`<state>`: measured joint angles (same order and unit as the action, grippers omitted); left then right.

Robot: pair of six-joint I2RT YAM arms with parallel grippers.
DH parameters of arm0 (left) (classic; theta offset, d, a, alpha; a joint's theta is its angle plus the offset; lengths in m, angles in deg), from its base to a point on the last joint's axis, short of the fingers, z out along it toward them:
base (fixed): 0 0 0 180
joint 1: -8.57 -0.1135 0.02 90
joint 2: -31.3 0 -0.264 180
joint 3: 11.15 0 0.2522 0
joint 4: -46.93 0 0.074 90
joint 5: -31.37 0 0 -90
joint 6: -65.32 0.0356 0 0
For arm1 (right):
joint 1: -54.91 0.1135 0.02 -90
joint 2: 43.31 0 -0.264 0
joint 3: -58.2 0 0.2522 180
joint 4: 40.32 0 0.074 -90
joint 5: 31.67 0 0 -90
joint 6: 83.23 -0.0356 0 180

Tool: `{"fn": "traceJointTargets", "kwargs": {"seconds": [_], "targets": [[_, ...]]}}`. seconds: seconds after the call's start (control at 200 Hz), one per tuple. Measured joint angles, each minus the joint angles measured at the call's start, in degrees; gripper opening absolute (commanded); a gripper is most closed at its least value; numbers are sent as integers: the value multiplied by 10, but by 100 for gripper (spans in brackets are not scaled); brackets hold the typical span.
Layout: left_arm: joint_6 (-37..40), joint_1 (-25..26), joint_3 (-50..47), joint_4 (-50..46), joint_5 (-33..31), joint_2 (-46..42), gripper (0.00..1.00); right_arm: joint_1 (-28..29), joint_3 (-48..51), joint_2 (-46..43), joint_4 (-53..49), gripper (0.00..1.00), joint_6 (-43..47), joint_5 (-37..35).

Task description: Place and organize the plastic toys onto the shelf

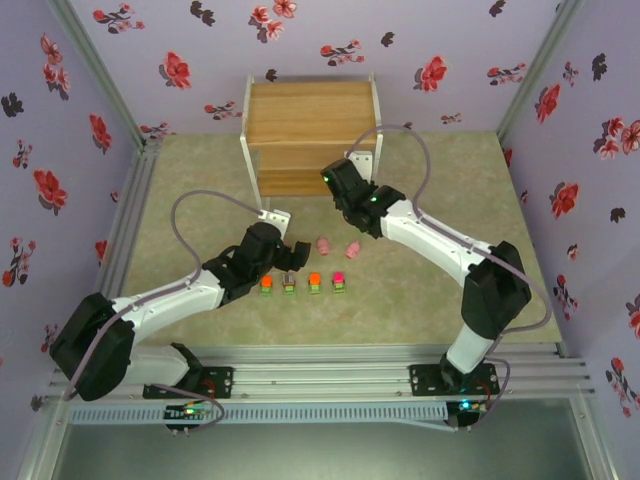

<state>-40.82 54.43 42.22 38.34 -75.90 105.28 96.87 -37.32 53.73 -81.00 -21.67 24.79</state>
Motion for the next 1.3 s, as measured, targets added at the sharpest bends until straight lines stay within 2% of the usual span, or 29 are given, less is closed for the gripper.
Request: {"fn": "traceJointTargets", "kwargs": {"seconds": [0.74, 1.3], "targets": [[2, 0, 0, 3, 9, 13, 95, -12, -14, 45, 18, 0, 14, 2], [11, 0, 0, 3, 9, 13, 95, -12, -28, 67, 22, 0, -27, -28]]}}
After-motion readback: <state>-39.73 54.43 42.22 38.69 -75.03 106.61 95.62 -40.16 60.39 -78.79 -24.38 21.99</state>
